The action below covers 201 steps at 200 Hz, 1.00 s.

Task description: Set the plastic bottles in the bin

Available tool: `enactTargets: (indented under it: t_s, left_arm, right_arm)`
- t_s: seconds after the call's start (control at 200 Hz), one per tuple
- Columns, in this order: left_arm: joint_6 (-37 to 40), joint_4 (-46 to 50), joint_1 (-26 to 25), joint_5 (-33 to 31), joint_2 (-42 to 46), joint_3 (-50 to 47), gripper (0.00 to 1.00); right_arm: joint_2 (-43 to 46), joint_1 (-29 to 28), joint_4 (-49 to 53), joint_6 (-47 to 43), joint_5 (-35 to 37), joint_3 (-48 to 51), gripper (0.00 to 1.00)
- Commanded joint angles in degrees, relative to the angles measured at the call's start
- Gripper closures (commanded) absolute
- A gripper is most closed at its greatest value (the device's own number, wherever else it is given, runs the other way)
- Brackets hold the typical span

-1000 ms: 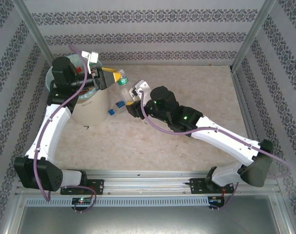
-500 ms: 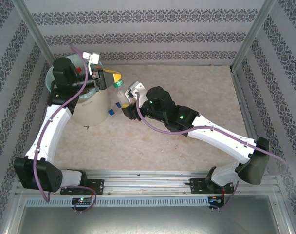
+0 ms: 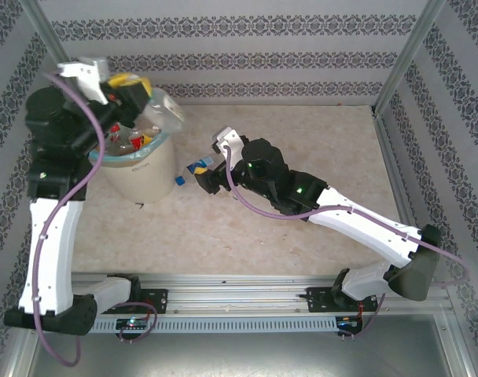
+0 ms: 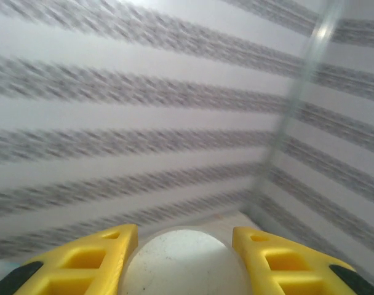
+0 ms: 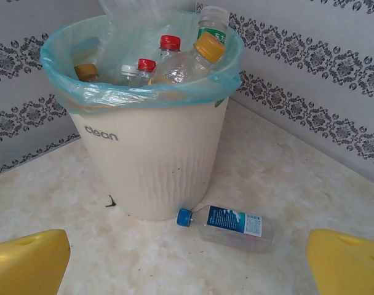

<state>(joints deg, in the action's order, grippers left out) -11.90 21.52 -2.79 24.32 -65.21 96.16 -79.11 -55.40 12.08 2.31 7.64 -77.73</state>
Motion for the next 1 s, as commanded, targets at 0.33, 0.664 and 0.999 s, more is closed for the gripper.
enactTargets:
  t_s: [0.33, 0.664, 0.999]
  left_arm:
    - [18.93, 19.07, 8.36, -30.46, -6.91, 7.44, 1.0]
    - [18.75, 17.81, 12.04, -25.63, -14.26, 2.41, 1.0]
    - [20.65, 26.21, 12.02, -19.15, -21.37, 2.7, 0.93]
  right_arm:
    - [0.63, -0.68, -0.71, -2.88, 2.05, -0.05, 0.02]
    - [1.32, -0.68, 0.56, -2.58, 3.14, 0.89, 0.02]
    - [0.64, -0.68, 1.06, -2.51, 3.0, 0.68, 0.02]
